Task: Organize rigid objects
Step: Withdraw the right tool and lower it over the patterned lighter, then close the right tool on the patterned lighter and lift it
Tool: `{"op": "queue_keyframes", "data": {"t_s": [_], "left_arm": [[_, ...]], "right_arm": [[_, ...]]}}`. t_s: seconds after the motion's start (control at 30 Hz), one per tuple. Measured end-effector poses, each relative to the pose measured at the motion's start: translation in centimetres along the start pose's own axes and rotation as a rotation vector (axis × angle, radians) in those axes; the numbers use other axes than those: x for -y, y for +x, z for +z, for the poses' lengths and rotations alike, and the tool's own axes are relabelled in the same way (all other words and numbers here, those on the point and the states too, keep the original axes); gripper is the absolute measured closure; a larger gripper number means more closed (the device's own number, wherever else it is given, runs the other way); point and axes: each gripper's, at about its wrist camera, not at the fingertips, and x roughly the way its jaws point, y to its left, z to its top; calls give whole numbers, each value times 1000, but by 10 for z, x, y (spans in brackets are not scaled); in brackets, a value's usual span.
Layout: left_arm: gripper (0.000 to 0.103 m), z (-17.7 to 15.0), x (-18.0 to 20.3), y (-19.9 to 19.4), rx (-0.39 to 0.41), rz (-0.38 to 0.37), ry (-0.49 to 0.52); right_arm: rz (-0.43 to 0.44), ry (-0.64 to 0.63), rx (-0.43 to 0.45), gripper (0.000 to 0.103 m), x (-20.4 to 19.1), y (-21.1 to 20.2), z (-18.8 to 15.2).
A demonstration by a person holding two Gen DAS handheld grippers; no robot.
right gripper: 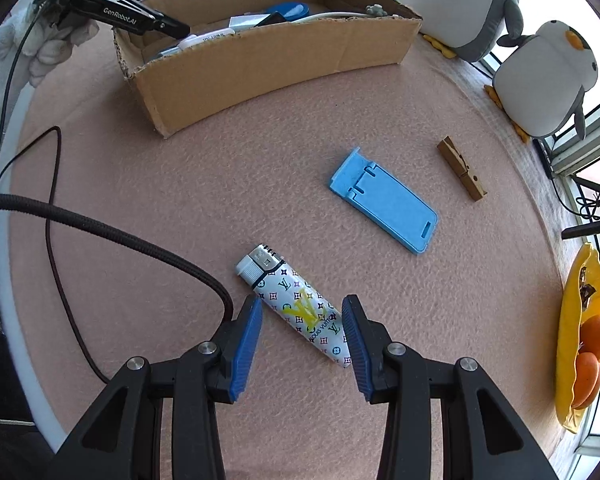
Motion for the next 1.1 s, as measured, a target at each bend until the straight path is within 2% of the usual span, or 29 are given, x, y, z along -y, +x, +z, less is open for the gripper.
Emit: {"op": "queue_keyframes", "data": {"t_s": [0.2,0.43,0.6,0.73,1.0,1.1], "left_arm": [[42,0,0,0,0,1,1],[42,0,0,0,0,-2,-3],[42,0,0,1,-1,-4,-6],[42,0,0,1,0,-7,-13],[42,1,-1,1,5,-10,-15],[42,1,-1,1,7,-13,-22]], "right_arm": [[19,59,-1,65,9,3,3],[69,277,1,65,46,9,-1],[70,452,18,78,75,9,-10],[72,556,35,79,89,7,-18],[41,628,63,79,77,1,-31],[32,656,72,82,85,6,-26]]}}
